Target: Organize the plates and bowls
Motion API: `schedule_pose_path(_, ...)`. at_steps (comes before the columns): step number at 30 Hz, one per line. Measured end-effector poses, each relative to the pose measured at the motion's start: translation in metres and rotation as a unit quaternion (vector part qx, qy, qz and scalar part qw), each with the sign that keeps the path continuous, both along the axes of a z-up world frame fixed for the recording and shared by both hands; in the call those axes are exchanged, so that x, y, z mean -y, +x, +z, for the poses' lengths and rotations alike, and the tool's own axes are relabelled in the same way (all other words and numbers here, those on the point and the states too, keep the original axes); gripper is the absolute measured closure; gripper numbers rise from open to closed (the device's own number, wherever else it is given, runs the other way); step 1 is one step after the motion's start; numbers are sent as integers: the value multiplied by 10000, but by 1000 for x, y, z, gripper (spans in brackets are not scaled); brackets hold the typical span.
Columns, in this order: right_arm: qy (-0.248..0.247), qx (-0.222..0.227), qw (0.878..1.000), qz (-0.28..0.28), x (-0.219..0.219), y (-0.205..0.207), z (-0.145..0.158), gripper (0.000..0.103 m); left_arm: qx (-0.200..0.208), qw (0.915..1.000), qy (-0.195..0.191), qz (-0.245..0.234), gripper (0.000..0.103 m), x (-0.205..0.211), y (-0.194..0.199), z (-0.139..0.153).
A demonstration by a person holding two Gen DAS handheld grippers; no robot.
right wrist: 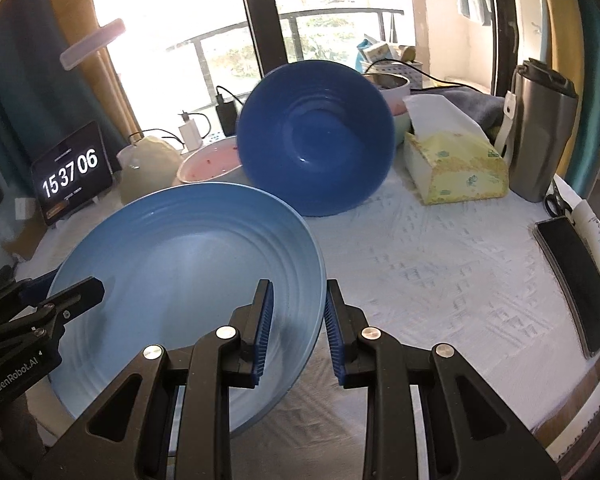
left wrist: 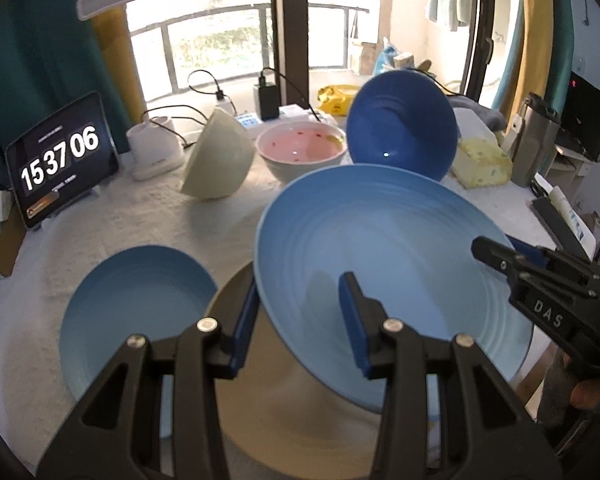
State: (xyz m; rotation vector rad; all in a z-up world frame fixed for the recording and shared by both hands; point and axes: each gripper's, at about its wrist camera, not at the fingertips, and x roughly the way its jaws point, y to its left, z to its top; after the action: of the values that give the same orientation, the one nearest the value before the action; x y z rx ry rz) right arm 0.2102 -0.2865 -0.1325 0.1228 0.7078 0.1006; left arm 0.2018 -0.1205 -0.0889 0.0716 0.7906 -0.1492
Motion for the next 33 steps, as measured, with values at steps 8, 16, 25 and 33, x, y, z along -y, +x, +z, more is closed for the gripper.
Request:
schedule_pose_path(8,-64,-7,10000,64,-21,-9,0,75,99,9999,78,72,61,-20,-17,2)
schedule_pose_path(16,-77,-110,9998,151,-45,-16,-8,75,113,9993,227,270,61,-37,-30,-6)
schedule_pose_path(25,-224,-251,9990,284,-58,-14,-16,75,-112,9987,386,328,61,-41,-32,-25)
schedule_pose_path(33,-321,-461,9981,255,-56,-6,-35,75,-335,9969,705,123,60,-30,-30,-51)
